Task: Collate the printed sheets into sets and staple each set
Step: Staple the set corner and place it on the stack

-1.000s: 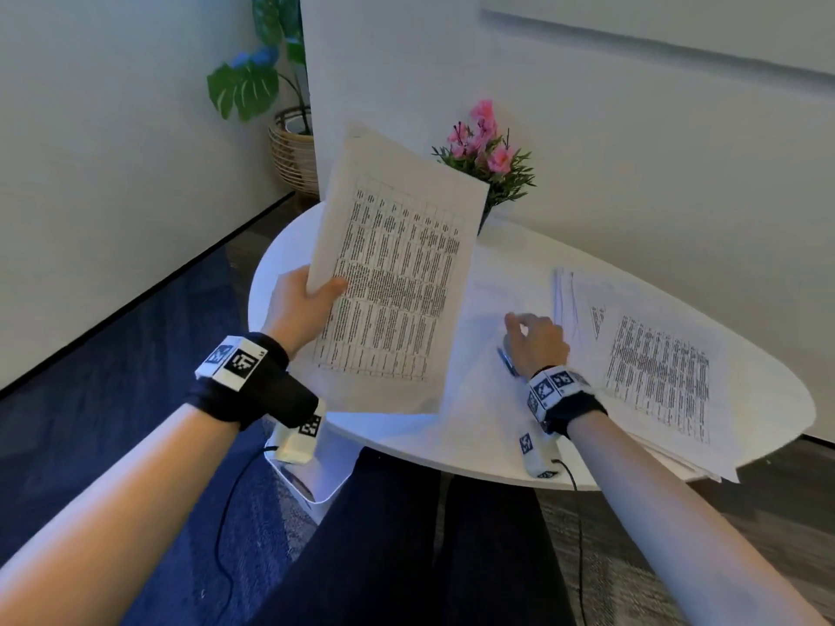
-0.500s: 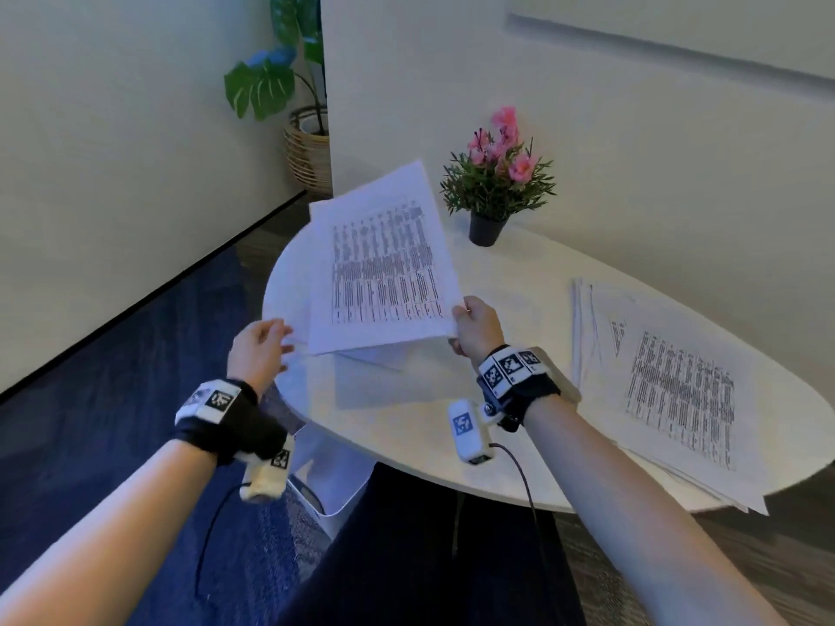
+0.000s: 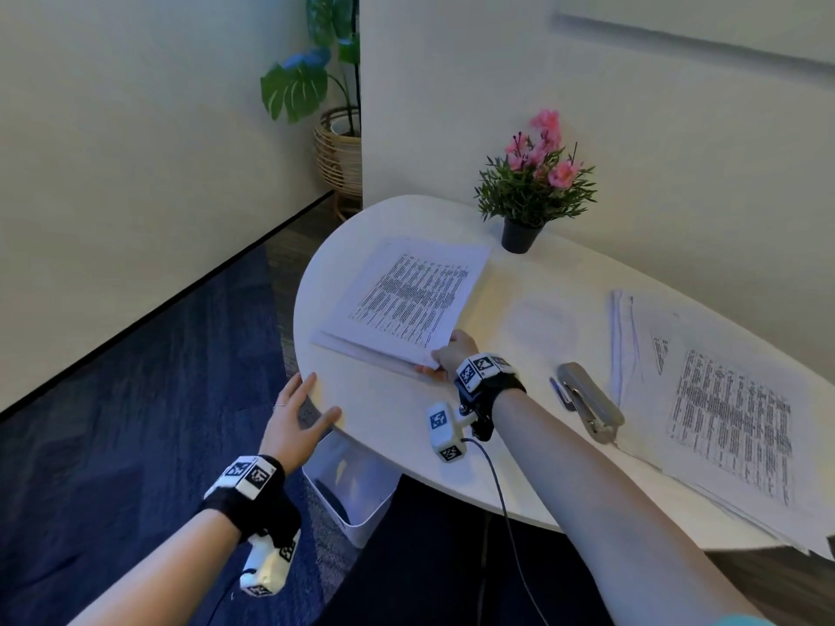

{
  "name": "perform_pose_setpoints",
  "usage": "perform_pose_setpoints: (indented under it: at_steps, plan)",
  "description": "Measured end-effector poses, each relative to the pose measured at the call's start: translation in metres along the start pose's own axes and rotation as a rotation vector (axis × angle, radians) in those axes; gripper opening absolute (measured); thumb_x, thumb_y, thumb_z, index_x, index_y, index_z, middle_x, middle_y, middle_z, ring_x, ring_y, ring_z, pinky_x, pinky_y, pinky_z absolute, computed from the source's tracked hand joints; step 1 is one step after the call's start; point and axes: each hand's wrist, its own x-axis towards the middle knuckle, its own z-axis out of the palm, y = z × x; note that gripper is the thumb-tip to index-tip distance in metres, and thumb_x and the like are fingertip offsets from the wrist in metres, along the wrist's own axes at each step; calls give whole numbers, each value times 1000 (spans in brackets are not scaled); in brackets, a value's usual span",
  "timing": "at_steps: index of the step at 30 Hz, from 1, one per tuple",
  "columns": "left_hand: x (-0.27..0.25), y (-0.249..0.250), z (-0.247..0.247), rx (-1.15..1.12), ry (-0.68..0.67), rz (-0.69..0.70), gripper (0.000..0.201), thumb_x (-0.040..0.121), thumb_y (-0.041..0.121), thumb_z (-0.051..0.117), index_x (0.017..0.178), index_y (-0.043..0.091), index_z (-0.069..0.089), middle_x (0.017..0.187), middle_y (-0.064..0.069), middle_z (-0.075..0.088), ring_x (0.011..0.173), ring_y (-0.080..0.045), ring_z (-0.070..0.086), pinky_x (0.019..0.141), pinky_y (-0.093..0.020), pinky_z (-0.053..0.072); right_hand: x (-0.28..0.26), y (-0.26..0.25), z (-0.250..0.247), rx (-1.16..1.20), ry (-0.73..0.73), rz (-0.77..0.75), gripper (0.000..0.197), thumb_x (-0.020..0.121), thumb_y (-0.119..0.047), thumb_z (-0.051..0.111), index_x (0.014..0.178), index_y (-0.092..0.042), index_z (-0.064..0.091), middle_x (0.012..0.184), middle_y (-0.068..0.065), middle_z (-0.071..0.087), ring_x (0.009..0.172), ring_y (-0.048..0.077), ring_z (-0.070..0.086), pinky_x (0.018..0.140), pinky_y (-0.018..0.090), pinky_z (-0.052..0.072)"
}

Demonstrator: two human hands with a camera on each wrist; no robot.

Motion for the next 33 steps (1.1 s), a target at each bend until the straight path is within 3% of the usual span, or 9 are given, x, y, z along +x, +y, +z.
perform_pose_setpoints:
  at_steps: [2,4,8,15,18,22,27,30,33]
  plan:
    - [1,-3,1,-21,8,9,70,85,32,69,146,22,36,156,3,21,141,-16,25,115,-36,23,-15,-6,-1,94,-17,9,40,92,11,43,126,-11,45,123,12,47,67,34,66,42,25,51]
    - [2,-8,2,-50,1,1,71,84,35,69,145,26,36,156,6,22,139,-18,31,115,-40,25,-19,-7,-4,133,-47,3,39,93,12,41,124,-11,45,122,13,46,58,30,65,36,23,49]
    - [2,-14,3,-84,-13,-5,72,82,39,69,145,32,34,155,9,22,133,-20,40,112,-45,32,-20,-6,-5,153,-34,-31,33,92,13,42,112,-15,45,113,9,48,56,30,64,38,26,51]
    - [1,-13,4,-121,-11,-11,72,83,35,69,146,30,33,156,7,21,124,-21,48,107,-40,38,-16,4,-4,95,-72,-32,30,93,9,45,115,-12,42,112,19,52,50,27,66,40,29,52]
    - [2,-14,4,-121,-13,-6,73,83,37,69,146,31,33,156,8,21,122,-20,49,107,-40,39,-18,2,-4,63,-71,-20,24,94,7,45,116,-3,46,101,20,56,47,26,65,39,29,53]
    - [2,-16,5,-156,-16,-14,76,78,42,68,145,31,34,155,6,23,122,-23,50,107,-45,39,-16,0,-5,-217,-67,-106,6,92,-2,51,96,1,54,71,19,64,50,26,62,46,31,49]
    - [2,-15,6,-178,-17,-32,74,81,38,69,145,33,33,155,6,24,123,-23,49,106,-44,41,-13,-3,-17,-465,-34,-182,14,90,-11,58,99,0,60,70,10,67,60,21,65,64,34,58]
    - [1,-12,5,-168,-25,-39,73,83,37,68,145,34,31,155,6,23,122,-23,50,106,-44,40,-17,-5,-29,-518,-33,-193,25,90,-17,61,109,0,60,87,11,69,78,24,65,80,38,56]
    - [1,-10,5,-158,-29,-51,72,85,35,67,146,32,30,155,5,22,122,-23,50,106,-45,40,-27,-9,-37,-623,-82,-191,43,94,-33,56,126,-7,44,103,13,68,88,26,64,77,34,51]
